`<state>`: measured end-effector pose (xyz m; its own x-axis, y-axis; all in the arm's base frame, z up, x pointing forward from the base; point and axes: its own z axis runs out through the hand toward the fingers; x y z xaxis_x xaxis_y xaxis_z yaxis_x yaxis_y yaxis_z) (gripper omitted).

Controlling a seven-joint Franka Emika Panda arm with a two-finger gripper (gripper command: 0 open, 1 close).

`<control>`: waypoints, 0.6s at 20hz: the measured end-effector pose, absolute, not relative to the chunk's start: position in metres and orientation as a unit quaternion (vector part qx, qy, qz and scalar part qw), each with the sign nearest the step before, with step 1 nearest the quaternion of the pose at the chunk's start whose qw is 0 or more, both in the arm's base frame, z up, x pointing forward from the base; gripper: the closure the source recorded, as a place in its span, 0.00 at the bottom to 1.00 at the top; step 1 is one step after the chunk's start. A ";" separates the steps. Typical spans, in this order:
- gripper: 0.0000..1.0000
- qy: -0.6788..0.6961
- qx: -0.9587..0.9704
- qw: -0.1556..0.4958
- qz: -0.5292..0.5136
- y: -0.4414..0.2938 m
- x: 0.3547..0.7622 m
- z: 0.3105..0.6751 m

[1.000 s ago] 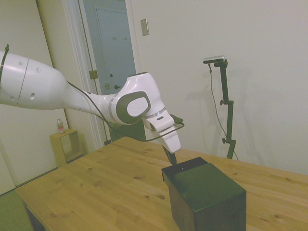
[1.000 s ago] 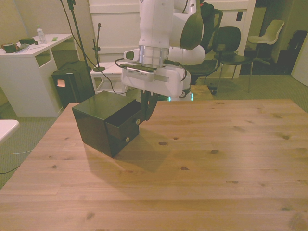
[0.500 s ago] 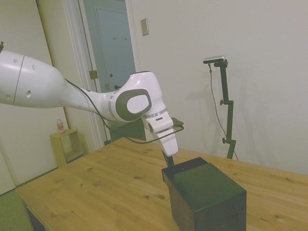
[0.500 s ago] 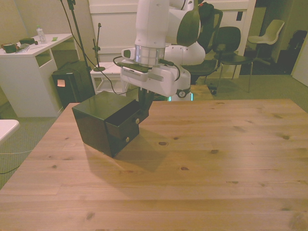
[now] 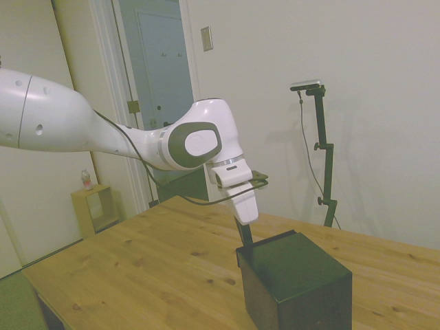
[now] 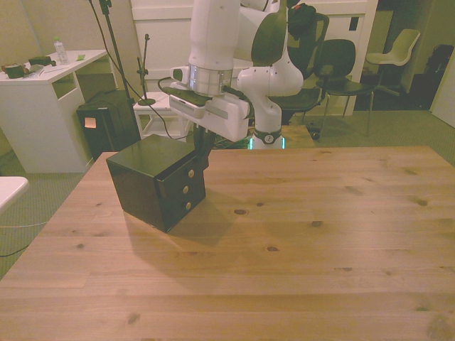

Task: Close the top drawer

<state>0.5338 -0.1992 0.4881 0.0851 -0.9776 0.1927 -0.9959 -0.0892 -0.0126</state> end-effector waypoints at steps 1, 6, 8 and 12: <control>1.00 -0.673 0.733 0.063 0.073 -0.201 0.533 0.489; 1.00 -0.676 0.730 0.080 0.057 -0.202 0.528 0.489; 1.00 -0.677 0.729 0.086 0.051 -0.203 0.527 0.489; 1.00 -0.682 0.723 0.099 0.043 -0.203 0.526 0.491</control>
<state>0.5261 -0.2032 0.4909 0.0655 -0.9783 0.1968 -0.9952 -0.0498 0.0837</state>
